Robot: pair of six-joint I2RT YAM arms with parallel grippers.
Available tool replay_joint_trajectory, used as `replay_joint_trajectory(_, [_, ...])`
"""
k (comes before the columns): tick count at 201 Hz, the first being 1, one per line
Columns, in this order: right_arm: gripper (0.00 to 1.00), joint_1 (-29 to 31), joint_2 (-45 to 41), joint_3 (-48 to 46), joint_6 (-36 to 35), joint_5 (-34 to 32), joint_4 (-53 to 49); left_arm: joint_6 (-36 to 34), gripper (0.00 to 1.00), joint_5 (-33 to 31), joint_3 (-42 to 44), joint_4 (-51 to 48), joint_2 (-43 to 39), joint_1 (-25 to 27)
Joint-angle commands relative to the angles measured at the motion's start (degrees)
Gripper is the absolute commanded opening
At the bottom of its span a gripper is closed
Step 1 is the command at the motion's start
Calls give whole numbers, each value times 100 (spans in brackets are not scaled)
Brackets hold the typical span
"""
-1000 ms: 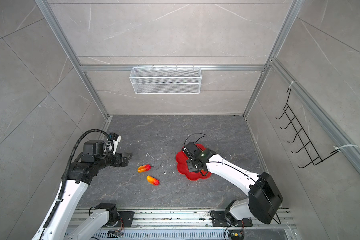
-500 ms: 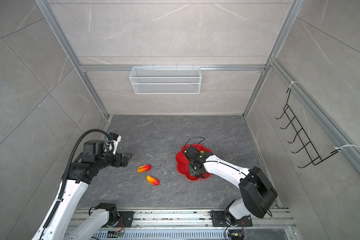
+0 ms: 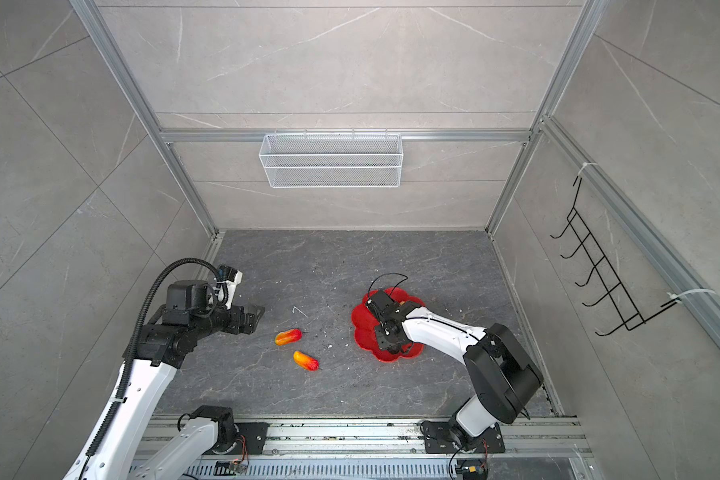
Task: Place and organize the fake fruits in the fruit bowl
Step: 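Carry the avocado into the red bowl and release it, then reach the right gripper to the nearer red-orange fruit and grasp it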
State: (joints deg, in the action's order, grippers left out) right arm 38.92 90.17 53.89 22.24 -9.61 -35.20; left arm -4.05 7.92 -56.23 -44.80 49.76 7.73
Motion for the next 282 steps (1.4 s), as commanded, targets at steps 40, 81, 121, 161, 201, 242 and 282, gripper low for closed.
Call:
replay_joint_trajectory(40, [68, -16, -291, 512, -255, -164, -649, 34, 100, 69, -16, 46, -37, -26])
replay_joint_trajectory(81, [86, 47, -780, 892, -429, -70, -1089, 52, 100, 78, -32, 28, -37, -25])
replay_joint_trajectory(121, [100, 859, -957, 1424, -879, -102, -1179, 54, 100, 69, -55, 11, -46, -21])
replay_joint_trajectory(161, [99, 1832, -98, 1796, -1032, 411, -180, 45, 100, 60, -55, 8, -51, -25])
replay_joint_trajectory(201, [100, 2489, 1390, 2655, -1110, 540, 197, 42, 100, 51, -28, 23, -85, -26])
replay_joint_trajectory(242, [96, 2666, 2250, 2936, -1088, 824, 642, 45, 100, 64, -10, 32, -83, -25])
replay_joint_trajectory(282, [69, 2669, 2741, 3059, -1109, 875, 713, 49, 100, 86, -8, 36, -80, -25])
